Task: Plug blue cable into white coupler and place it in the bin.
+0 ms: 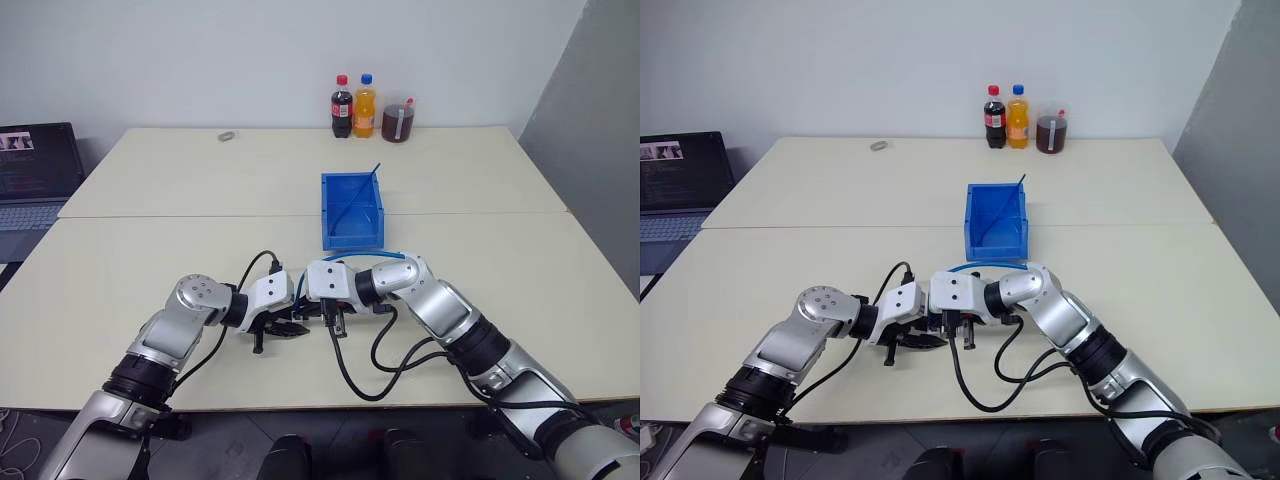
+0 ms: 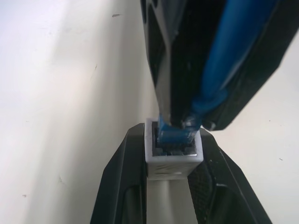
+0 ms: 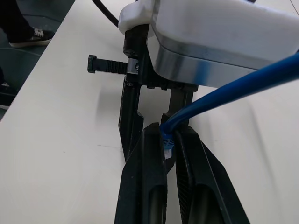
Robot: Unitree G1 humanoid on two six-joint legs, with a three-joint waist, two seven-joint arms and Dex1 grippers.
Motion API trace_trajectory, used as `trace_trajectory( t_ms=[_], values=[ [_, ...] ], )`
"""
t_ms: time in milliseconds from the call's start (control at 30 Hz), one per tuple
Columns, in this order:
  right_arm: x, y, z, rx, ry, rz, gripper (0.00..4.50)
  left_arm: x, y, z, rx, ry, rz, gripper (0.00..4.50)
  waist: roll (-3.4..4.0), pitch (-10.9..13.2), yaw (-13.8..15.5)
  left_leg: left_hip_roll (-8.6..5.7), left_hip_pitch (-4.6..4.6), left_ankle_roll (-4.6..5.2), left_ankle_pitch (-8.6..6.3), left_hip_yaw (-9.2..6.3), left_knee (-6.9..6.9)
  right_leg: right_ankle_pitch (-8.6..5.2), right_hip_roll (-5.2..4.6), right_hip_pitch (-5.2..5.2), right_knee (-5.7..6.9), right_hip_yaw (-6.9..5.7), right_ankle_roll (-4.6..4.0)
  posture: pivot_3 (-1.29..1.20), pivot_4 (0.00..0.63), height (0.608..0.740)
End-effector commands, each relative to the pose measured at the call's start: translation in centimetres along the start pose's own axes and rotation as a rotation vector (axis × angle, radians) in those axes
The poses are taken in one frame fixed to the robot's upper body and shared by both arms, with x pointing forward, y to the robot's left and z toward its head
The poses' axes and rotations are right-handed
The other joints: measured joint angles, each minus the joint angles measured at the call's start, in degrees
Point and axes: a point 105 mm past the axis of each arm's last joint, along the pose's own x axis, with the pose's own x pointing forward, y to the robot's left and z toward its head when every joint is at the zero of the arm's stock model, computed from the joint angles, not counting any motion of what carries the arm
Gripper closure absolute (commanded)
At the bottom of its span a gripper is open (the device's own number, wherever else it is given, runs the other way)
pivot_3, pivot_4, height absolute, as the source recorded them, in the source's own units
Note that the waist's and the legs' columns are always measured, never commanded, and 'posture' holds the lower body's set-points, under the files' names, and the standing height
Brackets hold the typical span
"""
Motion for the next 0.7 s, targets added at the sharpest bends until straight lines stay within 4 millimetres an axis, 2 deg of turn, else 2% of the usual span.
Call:
trace_trajectory(
  t_ms=[33, 100, 167, 200, 433, 567, 600, 667, 700],
  values=[
    [1.1, 2.6, -5.6, 0.191, 0.157, 0.068, 4.5, 0.5, 0.2, 0.6, 0.05, -0.019, 0.028, 3.69, 0.01, 0.0, 0.0, 0.0, 0.0, 0.0, 0.0, 0.0, -0.01, 0.0, 0.0, 0.0, 0.0, 0.01, 0.0, 0.0, 0.15, 0.74],
    [0.8, 2.1, -5.0, 0.191, 0.121, 0.035, 4.5, 0.5, 0.3, 0.7, 0.042, -0.033, 0.041, 3.69, 0.01, 0.0, 0.1, 0.0, 0.0, 0.0, 0.0, 0.0, -0.01, 0.0, -0.01, 0.0, 0.0, 0.01, 0.0, 0.0, 0.15, 0.74],
    [0.1, 1.3, -3.9, 0.184, 0.072, -0.01, 4.5, 0.4, 0.3, 0.7, 0.027, -0.05, 0.048, 2.98, 0.0, 0.0, 0.2, 0.0, -0.01, 0.0, 0.0, -0.02, 0.0, 0.01, -0.01, -0.01, 0.0, -0.02, 0.01, 0.0, 0.15, 0.74],
    [-0.3, 1.1, -3.4, 0.183, 0.048, -0.029, 4.5, 0.3, 0.3, 0.8, 0.026, -0.057, 0.053, 2.88, 0.02, 0.0, 0.3, -0.01, -0.02, 0.0, 0.0, -0.02, 0.0, 0.01, -0.02, -0.01, 0.0, -0.02, 0.01, 0.0, 0.15, 0.74],
    [-2.7, 0.3, -0.9, 0.201, -0.06, -0.13, 4.5, -1.4, 0.2, 0.8, -0.024, -0.111, 0.097, 1.44, -0.14, 0.4, 0.2, 0.02, -0.21, 0.0, 0.0, -0.06, -0.06, -0.01, -0.01, -0.18, -0.01, -0.04, -0.02, 0.0, 0.15, 0.74],
    [-4.0, -0.3, 0.6, 0.226, -0.121, -0.191, 4.5, -2.4, -0.1, 1.1, -0.054, -0.143, 0.111, 0.68, -0.15, 0.5, 0.1, 0.04, -0.79, -0.01, 0.01, -0.08, -0.13, -0.02, 0.01, -0.74, 0.02, -0.06, -0.04, 0.0, 0.15, 0.74],
    [-4.8, -0.9, 1.3, 0.241, -0.155, -0.225, 4.5, -2.9, 0.4, 1.8, -0.076, -0.181, 0.149, 0.35, -0.16, 0.5, 0.1, 0.03, -1.08, -0.01, 0.01, -0.1, -0.11, 0.0, 0.01, -1.0, 0.04, -0.08, -0.04, 0.0, 0.15, 0.74],
    [-6.3, -1.9, 2.5, 0.274, -0.217, -0.284, 4.5, -3.8, 1.5, 3.0, -0.107, -0.251, 0.227, 0.03, -0.24, 0.8, 0.2, 0.0, -1.12, -0.02, 0.01, -0.11, -0.1, 0.12, -0.01, -1.01, 0.03, -0.09, -0.25, 0.0, 0.15, 0.74],
    [-7.1, -2.3, 3.2, 0.3, -0.259, -0.301, 4.5, -4.3, 2.1, 3.6, -0.11, -0.281, 0.276, 0.03, -0.37, 1.0, 0.3, 0.0, -1.18, -0.02, 0.01, -0.12, -0.1, 0.13, -0.02, -1.03, 0.02, -0.1, -0.26, 0.0, 0.15, 0.74]
  ],
)
